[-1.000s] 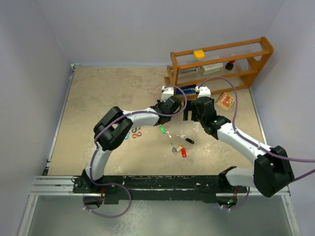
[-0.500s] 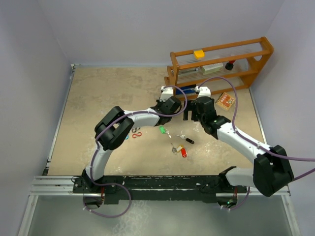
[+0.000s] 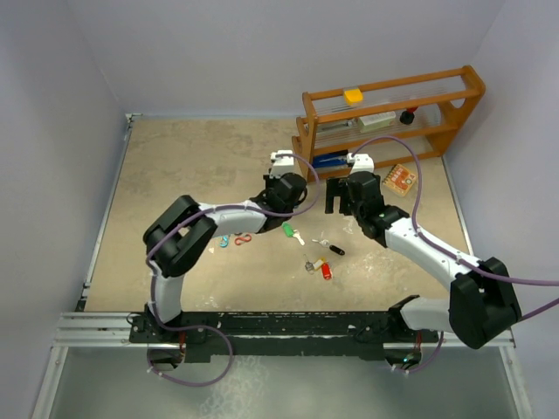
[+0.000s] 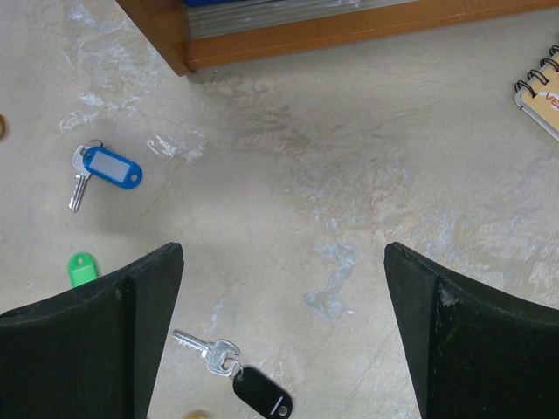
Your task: Put the keys on the keyring
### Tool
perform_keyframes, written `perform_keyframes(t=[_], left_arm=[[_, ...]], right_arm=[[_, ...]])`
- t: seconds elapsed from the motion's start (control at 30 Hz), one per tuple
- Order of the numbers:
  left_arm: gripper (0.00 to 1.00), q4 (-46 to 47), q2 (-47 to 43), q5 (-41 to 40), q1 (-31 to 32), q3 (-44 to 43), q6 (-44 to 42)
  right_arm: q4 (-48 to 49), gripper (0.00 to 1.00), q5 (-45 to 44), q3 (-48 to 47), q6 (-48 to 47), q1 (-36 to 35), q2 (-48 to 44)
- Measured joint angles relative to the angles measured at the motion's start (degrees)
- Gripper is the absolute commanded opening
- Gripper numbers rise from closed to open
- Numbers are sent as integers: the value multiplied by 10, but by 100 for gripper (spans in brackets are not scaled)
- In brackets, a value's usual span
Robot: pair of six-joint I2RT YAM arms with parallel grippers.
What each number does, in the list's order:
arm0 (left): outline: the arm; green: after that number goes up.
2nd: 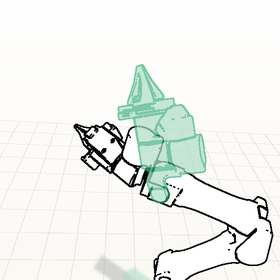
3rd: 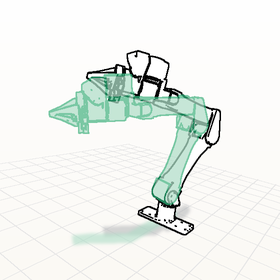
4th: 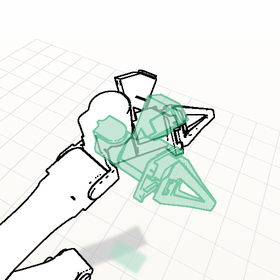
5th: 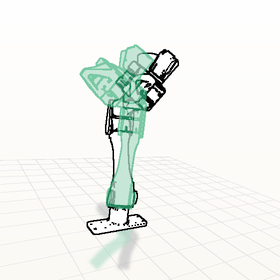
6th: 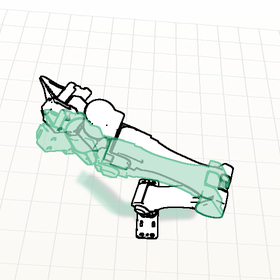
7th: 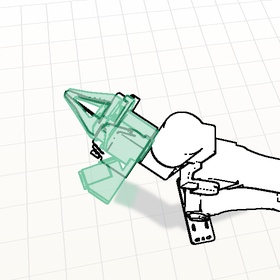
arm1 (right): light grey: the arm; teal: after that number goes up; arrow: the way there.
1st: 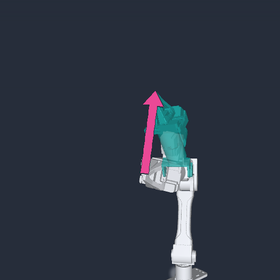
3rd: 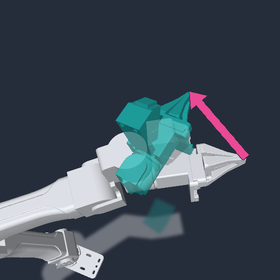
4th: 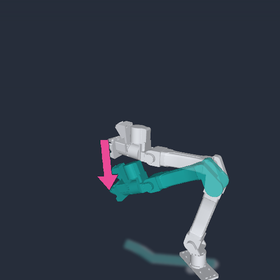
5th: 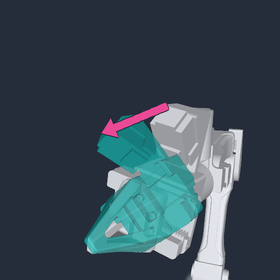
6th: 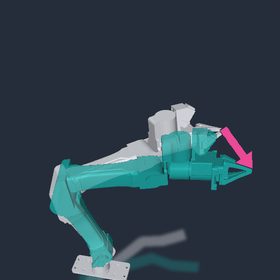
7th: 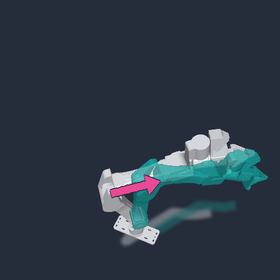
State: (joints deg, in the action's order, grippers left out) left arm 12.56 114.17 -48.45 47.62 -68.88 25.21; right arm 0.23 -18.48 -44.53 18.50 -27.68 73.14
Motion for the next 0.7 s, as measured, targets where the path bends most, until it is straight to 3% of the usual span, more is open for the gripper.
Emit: perform_keyframes(t=[0.37, 0.5, 0.7], left_arm=[[0, 50, -193, 7, -46, 40, -34], [0, 27, -194, 26, -57, 33, -23], [0, -35, -127, 80, -57, 5, 35]], right_arm=[[1, 100, 1, 0, 0, 2, 0], [1, 100, 2, 0, 0, 3, 0], [0, 100, 2, 0, 0, 3, 0]])
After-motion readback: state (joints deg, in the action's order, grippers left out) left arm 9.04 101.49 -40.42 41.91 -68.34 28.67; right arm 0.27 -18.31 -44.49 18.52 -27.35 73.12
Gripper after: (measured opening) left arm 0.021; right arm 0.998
